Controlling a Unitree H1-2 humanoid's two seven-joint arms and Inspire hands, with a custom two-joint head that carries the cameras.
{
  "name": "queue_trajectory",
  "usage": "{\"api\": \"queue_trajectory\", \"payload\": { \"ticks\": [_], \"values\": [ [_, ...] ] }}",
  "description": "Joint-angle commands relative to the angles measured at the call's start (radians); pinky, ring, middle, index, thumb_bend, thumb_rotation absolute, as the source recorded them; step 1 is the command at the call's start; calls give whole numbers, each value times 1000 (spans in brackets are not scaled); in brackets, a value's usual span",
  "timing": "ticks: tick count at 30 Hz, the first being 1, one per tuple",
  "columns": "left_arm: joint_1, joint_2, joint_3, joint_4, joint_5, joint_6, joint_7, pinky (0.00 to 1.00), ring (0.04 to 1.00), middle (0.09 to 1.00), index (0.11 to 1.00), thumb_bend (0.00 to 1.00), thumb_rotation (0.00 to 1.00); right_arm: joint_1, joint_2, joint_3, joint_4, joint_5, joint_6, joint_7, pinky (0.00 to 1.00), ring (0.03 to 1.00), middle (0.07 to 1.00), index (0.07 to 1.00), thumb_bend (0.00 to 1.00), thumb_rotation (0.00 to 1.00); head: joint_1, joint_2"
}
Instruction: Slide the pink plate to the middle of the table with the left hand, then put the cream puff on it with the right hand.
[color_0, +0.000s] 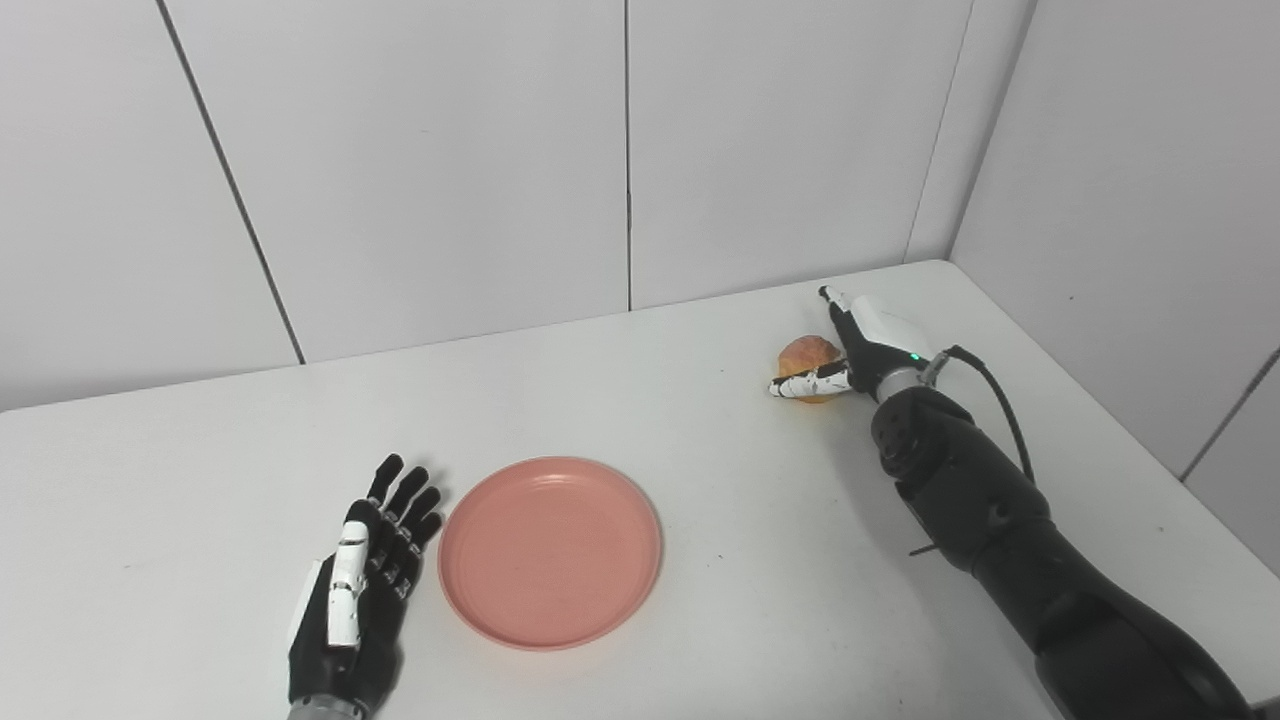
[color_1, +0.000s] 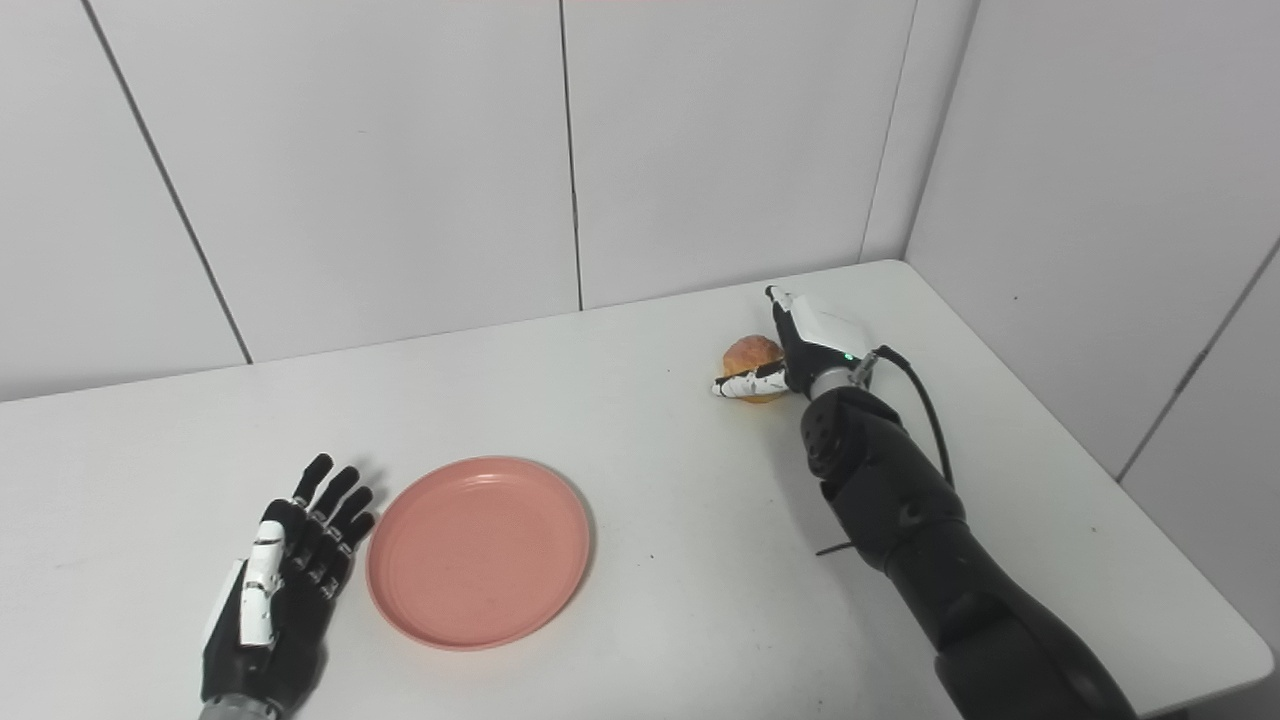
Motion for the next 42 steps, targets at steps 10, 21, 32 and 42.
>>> {"api": "queue_trajectory", "payload": {
  "ticks": [10,21,32,42],
  "values": [
    [91,15,3,42,19,58,15,995,961,965,964,381,1000,-73,-6,24,45,25,-54,-33,480,613,703,831,809,319,7,6],
    [90,15,1,46,21,54,16,989,956,962,961,390,1000,-95,-30,137,65,-57,50,80,332,412,492,552,585,219,10,10],
    [88,9,2,42,27,55,18,984,953,958,955,391,1000,-95,-42,151,42,-72,73,90,237,314,383,458,433,244,20,17],
    [85,1,-1,46,36,54,27,974,947,950,947,403,1000,-72,-69,127,-152,-84,128,133,336,445,526,494,487,161,38,27]
  ]
}}
